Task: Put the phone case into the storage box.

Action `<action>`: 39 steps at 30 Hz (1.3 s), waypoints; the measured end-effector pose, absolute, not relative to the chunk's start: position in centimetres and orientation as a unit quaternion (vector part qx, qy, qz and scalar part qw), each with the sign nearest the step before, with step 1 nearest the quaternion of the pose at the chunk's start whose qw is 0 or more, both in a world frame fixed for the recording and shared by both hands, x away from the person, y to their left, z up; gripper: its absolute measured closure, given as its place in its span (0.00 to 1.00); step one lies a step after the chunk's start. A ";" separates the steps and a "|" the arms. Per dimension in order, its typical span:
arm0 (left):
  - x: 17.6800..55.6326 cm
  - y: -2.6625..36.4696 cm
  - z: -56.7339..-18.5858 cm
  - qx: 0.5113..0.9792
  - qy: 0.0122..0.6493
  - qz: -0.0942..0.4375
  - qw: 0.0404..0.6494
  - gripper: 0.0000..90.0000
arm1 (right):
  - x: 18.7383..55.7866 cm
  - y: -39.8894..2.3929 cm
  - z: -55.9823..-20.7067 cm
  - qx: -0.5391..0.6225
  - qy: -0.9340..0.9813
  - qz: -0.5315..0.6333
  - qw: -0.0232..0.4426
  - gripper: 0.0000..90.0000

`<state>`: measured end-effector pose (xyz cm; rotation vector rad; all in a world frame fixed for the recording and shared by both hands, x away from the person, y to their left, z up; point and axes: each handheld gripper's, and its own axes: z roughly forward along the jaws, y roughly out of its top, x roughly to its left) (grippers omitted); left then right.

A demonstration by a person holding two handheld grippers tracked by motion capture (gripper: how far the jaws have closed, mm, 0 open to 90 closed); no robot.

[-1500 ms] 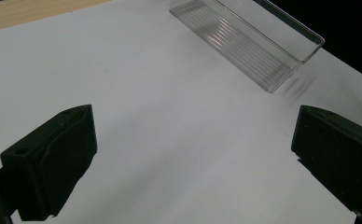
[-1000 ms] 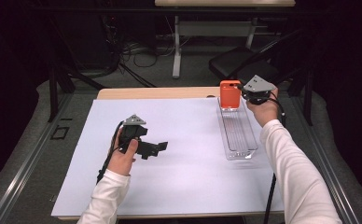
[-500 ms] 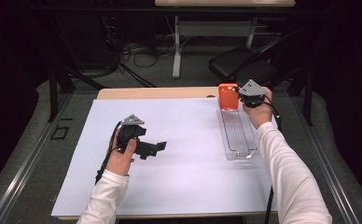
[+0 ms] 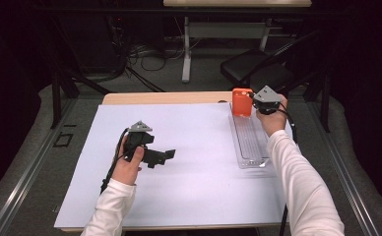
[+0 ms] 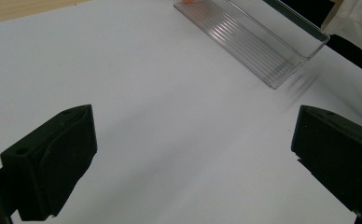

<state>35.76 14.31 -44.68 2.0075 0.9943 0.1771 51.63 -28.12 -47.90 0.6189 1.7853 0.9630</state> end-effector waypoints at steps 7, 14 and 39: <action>35.8 14.2 -44.8 0.805 0.399 0.070 0.433 0.01 | 51.7 -27.9 -48.1 0.246 0.734 0.399 0.491 0.90; 35.8 14.3 -44.8 0.805 0.400 0.072 0.433 0.01 | 51.7 -27.5 -48.2 0.230 0.740 0.393 0.494 0.90; 35.8 14.2 -44.8 0.807 0.398 0.069 0.432 0.01 | 52.4 -28.0 -47.9 0.204 0.764 0.328 0.517 0.87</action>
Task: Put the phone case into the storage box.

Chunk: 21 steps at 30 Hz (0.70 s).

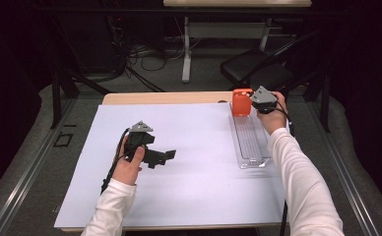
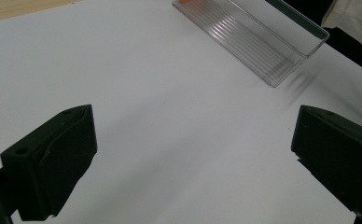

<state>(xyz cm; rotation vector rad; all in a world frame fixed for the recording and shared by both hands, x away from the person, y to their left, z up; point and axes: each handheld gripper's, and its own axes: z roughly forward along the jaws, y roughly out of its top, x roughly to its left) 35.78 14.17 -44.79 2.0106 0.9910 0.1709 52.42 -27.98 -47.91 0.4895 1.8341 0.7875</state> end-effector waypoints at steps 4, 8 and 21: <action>35.9 14.2 -44.9 0.806 0.398 0.070 0.433 0.01 | 52.6 -28.4 -48.0 0.212 0.765 0.321 0.516 0.87; 35.9 14.2 -44.9 0.807 0.398 0.069 0.430 0.01 | 53.1 -28.6 -47.6 0.214 0.775 0.307 0.509 0.86; 36.0 14.1 -45.1 0.809 0.398 0.067 0.429 0.01 | 54.0 -28.6 -47.8 0.250 0.764 0.310 0.507 0.84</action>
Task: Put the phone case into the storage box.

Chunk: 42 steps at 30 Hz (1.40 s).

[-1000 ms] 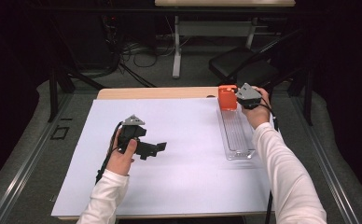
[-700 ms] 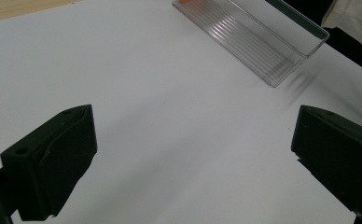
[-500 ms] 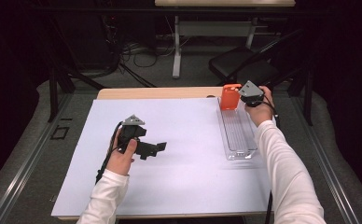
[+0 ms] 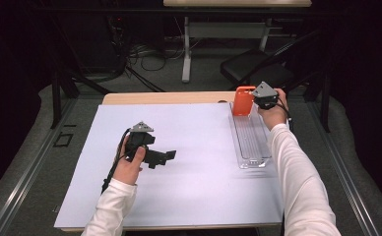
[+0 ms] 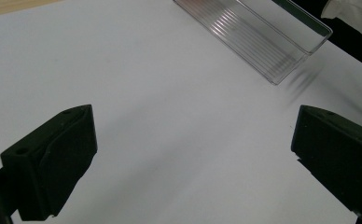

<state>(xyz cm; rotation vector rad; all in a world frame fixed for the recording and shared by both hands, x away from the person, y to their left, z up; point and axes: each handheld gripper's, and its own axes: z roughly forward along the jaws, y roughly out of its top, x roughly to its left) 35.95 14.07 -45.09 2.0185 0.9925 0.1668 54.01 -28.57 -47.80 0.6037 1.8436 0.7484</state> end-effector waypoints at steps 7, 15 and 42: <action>36.0 14.1 -45.1 0.808 0.398 0.068 0.429 0.01 | 54.4 -28.6 -48.1 0.276 0.752 0.322 0.504 0.81; 36.0 14.1 -45.1 0.807 0.401 0.068 0.429 0.01 | 54.7 -28.4 -48.4 0.282 0.749 0.324 0.504 0.78; 36.0 14.4 -45.0 0.806 0.401 0.070 0.430 0.01 | 53.9 -28.3 -47.9 0.321 0.750 0.323 0.480 0.63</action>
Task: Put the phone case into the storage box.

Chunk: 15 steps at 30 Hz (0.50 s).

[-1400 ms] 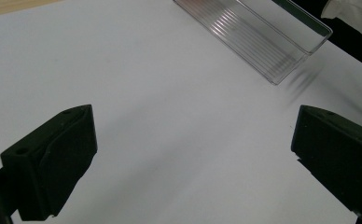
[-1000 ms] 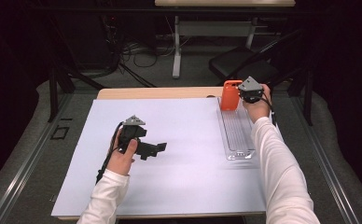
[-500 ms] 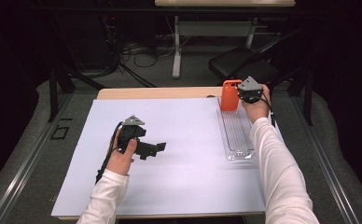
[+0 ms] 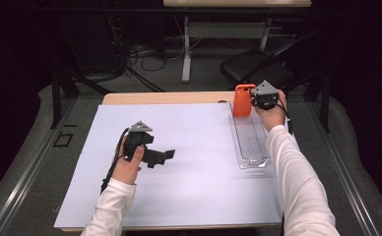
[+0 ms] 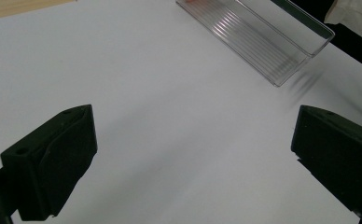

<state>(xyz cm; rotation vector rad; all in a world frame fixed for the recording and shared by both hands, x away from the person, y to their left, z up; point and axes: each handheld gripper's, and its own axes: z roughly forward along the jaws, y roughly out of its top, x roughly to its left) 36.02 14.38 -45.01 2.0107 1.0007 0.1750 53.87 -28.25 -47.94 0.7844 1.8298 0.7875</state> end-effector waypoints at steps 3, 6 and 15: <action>36.1 14.4 -45.0 0.806 0.401 0.069 0.429 0.01 | 53.4 -28.2 -47.9 0.328 0.749 0.322 0.476 0.61; 36.1 14.5 -45.0 0.805 0.402 0.069 0.431 0.01 | 52.8 -28.1 -47.7 0.333 0.742 0.333 0.477 0.59; 36.1 14.7 -44.6 0.806 0.400 0.074 0.429 0.02 | 51.9 -28.2 -46.7 0.393 0.730 0.361 0.427 0.52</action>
